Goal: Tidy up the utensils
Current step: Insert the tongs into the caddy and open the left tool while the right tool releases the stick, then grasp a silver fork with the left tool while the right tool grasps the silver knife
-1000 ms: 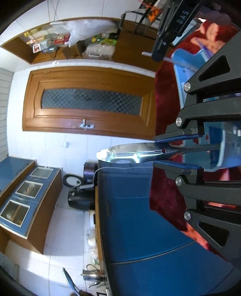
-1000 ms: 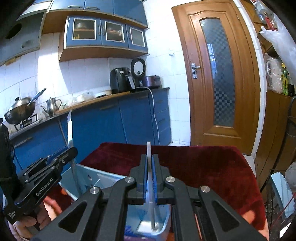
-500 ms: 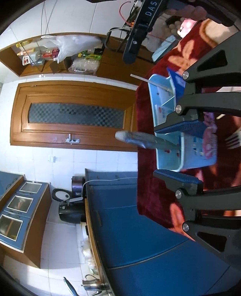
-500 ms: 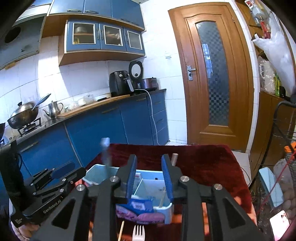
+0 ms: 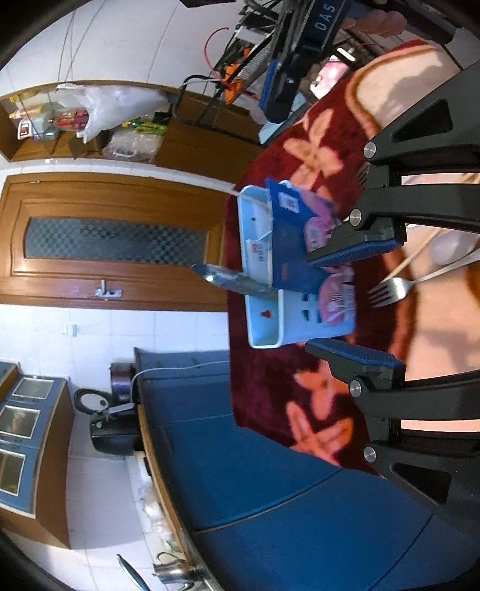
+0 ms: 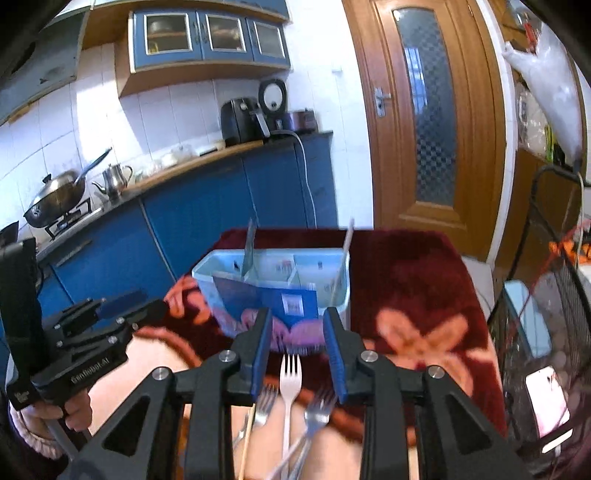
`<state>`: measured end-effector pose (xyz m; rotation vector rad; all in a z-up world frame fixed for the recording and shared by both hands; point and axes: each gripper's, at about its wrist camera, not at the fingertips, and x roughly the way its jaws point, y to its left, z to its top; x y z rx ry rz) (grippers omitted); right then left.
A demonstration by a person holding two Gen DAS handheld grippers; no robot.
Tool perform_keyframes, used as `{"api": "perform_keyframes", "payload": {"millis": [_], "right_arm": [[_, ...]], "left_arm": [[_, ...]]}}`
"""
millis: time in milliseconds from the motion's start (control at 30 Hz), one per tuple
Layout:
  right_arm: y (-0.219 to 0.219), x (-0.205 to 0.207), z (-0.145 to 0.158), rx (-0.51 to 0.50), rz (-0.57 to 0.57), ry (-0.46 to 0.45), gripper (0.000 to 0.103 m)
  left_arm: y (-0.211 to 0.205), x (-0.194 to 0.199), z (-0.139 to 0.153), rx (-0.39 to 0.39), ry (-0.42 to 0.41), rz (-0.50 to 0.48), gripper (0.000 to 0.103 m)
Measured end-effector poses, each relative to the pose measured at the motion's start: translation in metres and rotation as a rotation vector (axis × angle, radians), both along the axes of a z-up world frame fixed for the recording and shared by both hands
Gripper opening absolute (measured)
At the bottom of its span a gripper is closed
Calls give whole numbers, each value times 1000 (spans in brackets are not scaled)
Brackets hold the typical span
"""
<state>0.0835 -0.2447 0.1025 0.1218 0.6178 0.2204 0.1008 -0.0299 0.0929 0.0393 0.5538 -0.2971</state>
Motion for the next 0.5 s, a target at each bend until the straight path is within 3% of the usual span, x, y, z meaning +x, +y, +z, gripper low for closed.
{"api": "perform_keyframes", "payload": {"millis": [267,500], "right_arm": [[-1,-10,-28,-17,-14,116,31],[-6,-5,-58,30,-21,234,31]], "left_arm": [[5,-11,-15,8,82,3,41],[6,-2,-36,1,191,-2,41]]}}
